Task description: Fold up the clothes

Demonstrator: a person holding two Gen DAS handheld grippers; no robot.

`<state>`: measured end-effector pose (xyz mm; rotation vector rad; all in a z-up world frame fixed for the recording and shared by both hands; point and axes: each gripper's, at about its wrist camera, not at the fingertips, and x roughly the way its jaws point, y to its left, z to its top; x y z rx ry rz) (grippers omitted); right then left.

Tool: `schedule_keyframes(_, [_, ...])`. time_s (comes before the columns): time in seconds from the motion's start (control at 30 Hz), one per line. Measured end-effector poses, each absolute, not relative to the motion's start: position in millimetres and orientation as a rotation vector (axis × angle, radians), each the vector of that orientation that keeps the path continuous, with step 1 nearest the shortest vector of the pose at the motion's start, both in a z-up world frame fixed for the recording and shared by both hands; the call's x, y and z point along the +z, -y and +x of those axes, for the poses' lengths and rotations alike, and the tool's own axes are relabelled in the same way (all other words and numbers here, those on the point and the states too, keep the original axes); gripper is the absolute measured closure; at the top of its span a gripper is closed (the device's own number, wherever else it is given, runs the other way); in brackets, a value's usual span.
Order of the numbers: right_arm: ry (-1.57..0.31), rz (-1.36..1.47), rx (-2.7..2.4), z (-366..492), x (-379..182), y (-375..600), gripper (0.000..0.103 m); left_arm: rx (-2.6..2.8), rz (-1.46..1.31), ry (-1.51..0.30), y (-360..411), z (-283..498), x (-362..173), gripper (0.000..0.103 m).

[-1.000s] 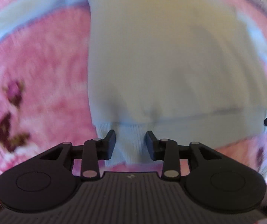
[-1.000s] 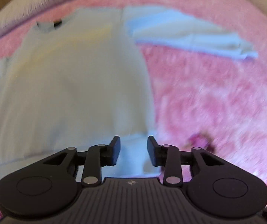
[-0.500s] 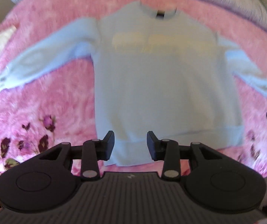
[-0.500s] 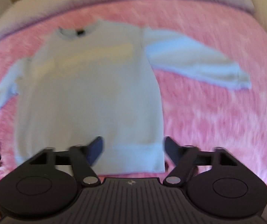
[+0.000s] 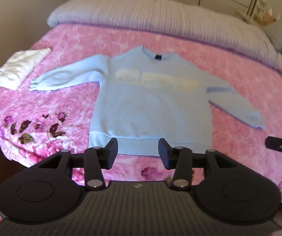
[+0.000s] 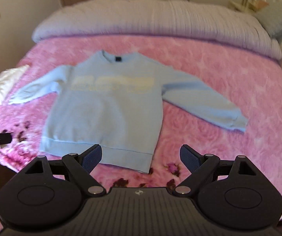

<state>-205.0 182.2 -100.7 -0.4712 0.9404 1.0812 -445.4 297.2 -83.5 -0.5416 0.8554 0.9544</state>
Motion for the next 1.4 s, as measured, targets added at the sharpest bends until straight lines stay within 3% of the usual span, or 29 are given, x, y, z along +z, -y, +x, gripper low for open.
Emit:
schedule_keyframes(0.27, [-0.974,-0.421,1.098,-201.6,-66.6,-136.2,0.014,0.992,-0.468,-0.863,-237.1,-429.6,-51.8,0.058])
schedule_keyframes(0.6, [-0.995,-0.474,1.065,-203.7,-68.4,-108.5,0.014,0.949,-0.419,-0.911,-206.6,-411.8,-58.3,0.056])
schedule_keyframes(1.4, [-1.021,-0.545,1.037,-220.7,-77.6,-133.3,0.014,0.949,-0.445,-0.940,-231.2,-427.1,-70.2,0.054])
